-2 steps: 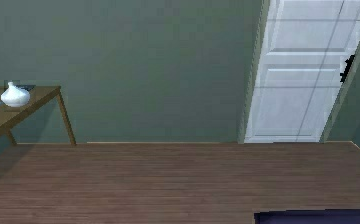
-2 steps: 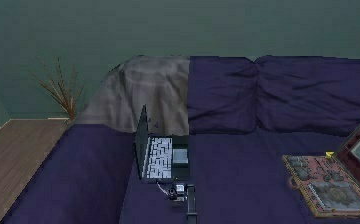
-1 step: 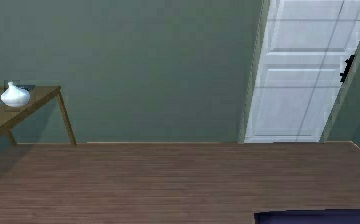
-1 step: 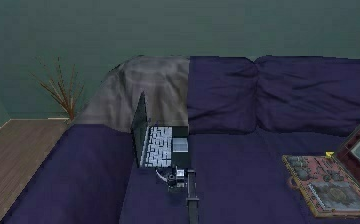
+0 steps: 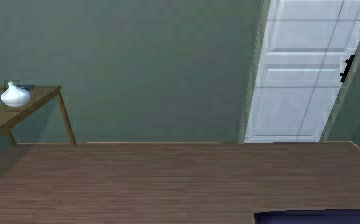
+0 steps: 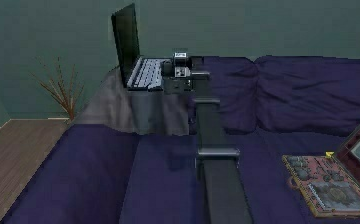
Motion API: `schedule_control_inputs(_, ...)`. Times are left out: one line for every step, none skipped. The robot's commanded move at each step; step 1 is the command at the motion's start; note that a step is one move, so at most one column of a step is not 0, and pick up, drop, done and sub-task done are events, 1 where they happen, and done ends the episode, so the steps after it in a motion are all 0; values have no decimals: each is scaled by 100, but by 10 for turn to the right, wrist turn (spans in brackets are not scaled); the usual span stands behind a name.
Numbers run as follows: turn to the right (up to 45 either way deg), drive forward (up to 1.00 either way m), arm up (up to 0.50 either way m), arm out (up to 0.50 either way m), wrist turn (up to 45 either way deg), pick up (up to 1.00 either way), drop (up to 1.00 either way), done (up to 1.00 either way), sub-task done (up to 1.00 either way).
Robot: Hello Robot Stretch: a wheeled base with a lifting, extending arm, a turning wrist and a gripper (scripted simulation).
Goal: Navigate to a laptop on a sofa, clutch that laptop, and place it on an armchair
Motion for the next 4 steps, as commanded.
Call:
schedule_control_inputs(0,0,6,0,0,0,0,0,0)
schedule_control_inputs(0,0,0,0,-450,0,0,0,0)
schedule_control_inputs(0,0,0,0,-450,0,0,0,0)
schedule_control_inputs(0,0,0,0,-270,0,0,0,0)
